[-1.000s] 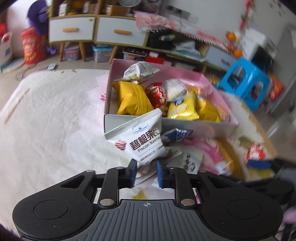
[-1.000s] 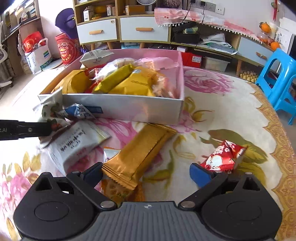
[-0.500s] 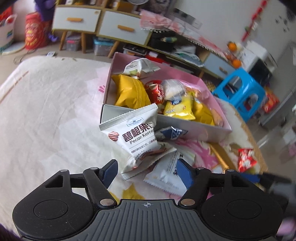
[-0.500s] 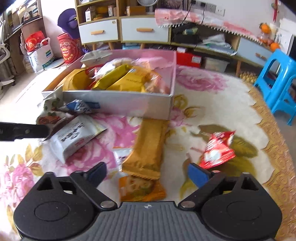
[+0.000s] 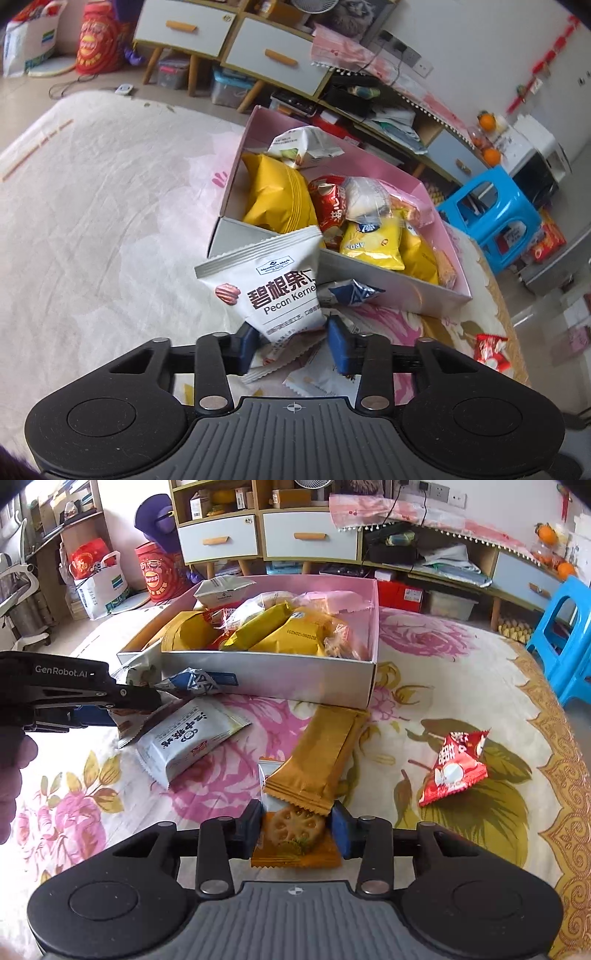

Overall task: Organize snacks
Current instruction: 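Grasp a white pecan-cake packet with the left tool while the right grasps the orange jam-biscuit packet, then carry the pecan packet and jam-biscuit packet over the pink box with both tools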

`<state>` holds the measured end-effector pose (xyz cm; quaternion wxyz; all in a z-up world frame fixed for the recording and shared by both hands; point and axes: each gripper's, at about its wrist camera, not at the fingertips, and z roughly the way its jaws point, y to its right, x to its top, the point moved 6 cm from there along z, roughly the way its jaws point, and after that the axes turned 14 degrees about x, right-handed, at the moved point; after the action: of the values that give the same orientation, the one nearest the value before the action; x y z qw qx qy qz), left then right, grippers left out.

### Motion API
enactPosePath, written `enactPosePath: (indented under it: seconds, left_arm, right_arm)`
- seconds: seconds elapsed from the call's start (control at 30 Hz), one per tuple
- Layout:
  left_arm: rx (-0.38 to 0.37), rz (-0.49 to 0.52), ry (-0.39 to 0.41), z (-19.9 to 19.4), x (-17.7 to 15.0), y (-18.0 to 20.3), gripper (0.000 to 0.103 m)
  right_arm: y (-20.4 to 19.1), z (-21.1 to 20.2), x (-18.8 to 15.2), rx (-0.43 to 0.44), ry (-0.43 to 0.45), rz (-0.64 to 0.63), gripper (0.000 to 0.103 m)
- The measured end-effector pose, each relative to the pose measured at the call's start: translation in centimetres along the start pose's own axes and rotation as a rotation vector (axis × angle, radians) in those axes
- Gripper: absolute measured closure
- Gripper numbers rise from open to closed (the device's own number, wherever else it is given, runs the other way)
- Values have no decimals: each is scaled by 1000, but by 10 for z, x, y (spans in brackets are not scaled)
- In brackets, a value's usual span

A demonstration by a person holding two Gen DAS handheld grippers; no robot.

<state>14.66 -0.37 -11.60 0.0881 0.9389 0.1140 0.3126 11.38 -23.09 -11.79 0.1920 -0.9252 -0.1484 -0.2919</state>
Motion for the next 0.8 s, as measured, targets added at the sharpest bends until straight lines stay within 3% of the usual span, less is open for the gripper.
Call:
enactPosePath:
  seconds: [0.13, 0.8]
  left_arm:
    - [-7, 25, -9, -7, -3, -4, 89]
    - [-8, 48, 33, -49, -8, -24, 98]
  right_arm:
    - [-1, -13, 1, 7, 20, 18, 72]
    - [-32, -42, 11, 125, 83, 28, 72]
